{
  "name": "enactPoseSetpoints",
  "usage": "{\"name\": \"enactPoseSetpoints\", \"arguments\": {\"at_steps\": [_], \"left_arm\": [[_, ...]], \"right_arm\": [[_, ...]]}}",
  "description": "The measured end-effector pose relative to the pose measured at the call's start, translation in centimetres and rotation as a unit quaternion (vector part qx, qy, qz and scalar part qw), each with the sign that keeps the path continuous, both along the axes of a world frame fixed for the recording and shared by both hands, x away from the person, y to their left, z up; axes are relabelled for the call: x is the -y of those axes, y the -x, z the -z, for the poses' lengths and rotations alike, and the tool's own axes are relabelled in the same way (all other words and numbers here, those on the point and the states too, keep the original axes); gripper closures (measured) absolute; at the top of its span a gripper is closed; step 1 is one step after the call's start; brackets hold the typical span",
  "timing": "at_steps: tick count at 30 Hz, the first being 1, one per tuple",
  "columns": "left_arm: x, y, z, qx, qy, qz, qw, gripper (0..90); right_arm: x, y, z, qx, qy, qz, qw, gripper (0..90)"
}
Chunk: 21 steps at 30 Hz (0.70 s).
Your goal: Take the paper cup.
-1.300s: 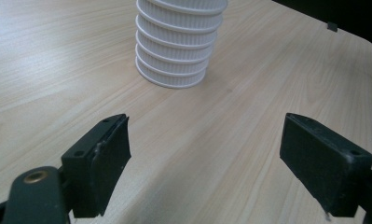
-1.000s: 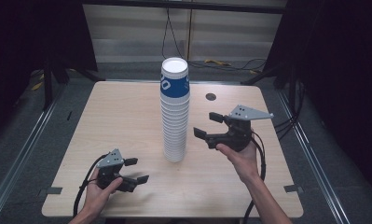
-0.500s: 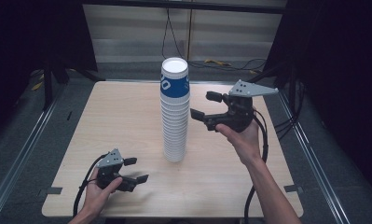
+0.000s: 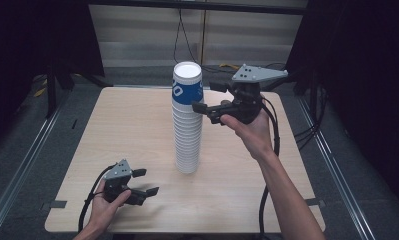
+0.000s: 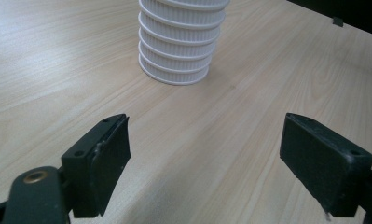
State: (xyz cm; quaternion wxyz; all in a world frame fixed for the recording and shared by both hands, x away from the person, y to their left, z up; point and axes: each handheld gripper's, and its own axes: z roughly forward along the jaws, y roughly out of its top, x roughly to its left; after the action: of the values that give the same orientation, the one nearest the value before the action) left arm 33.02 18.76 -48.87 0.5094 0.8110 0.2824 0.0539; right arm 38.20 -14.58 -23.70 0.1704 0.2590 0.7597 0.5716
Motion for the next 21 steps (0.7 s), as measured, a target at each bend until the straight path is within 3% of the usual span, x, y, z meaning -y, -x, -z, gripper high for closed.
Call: {"name": "enactPoseSetpoints", "arguments": {"at_steps": [9, 13, 21], "left_arm": [[0.0, 0.0, 0.0, 0.0, -0.001, 0.002, 1.0, 15.9], [-0.1, 0.0, 0.0, 0.0, 0.0, -0.005, 1.0, 15.9], [-0.1, 0.0, 0.0, 0.001, 0.0, -0.002, 1.0, 15.9]], "right_arm": [[-1.4, -1.5, -0.6, -0.01, 0.003, -0.007, 0.9999, 13.9], [-1.9, -1.9, -1.1, -0.011, 0.027, -0.002, 0.9996, 13.9], [-2.9, -2.9, -1.2, -0.026, 0.037, -0.012, 0.9989, 14.2]]}}
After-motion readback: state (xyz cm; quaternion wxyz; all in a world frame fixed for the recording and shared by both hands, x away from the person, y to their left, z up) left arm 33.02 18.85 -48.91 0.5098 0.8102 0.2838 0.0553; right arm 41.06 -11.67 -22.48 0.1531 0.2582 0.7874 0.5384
